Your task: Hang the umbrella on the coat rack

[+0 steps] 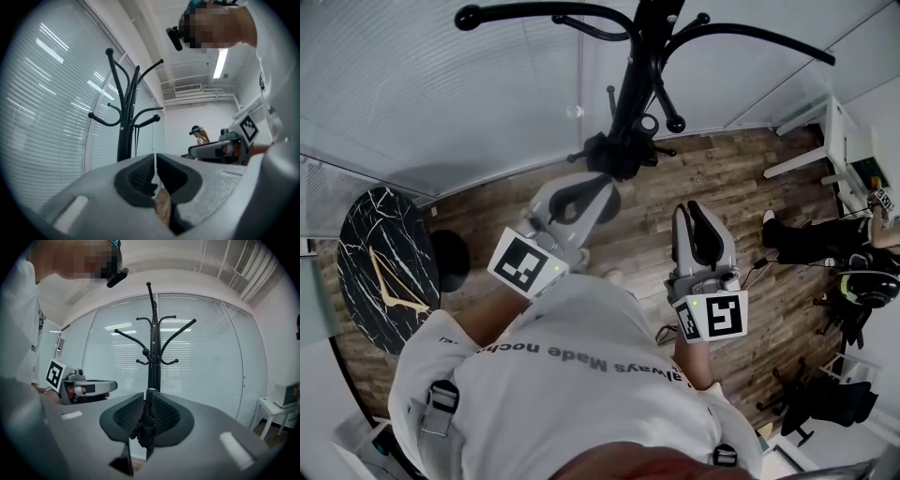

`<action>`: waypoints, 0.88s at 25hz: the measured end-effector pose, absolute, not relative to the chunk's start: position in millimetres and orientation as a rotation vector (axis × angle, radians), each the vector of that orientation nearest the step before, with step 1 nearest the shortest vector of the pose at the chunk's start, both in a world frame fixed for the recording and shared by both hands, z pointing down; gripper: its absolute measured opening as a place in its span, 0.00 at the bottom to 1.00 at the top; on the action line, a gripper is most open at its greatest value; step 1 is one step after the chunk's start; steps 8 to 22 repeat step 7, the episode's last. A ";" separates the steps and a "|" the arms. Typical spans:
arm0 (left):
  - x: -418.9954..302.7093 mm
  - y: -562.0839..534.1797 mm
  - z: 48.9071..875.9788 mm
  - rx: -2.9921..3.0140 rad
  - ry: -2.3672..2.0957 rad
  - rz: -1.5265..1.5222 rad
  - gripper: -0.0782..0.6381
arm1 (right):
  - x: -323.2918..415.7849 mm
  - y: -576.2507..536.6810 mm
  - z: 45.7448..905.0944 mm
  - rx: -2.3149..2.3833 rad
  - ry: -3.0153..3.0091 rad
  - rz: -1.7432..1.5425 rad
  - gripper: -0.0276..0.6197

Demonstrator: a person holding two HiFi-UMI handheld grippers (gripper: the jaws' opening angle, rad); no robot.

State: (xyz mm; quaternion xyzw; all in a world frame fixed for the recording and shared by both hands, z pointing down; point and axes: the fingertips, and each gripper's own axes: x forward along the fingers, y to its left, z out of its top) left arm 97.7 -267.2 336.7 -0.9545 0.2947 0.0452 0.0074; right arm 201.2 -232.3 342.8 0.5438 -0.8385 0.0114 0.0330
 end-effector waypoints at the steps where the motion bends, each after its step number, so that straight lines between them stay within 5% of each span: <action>1: 97.6 -267.6 336.3 -2.984 0.920 0.140 0.13 | 201.2 -232.7 342.7 1.674 -2.580 0.037 0.14; 22: 97.5 -268.2 337.9 -2.984 0.918 0.136 0.13 | 203.1 -233.2 344.1 1.680 -2.575 0.038 0.14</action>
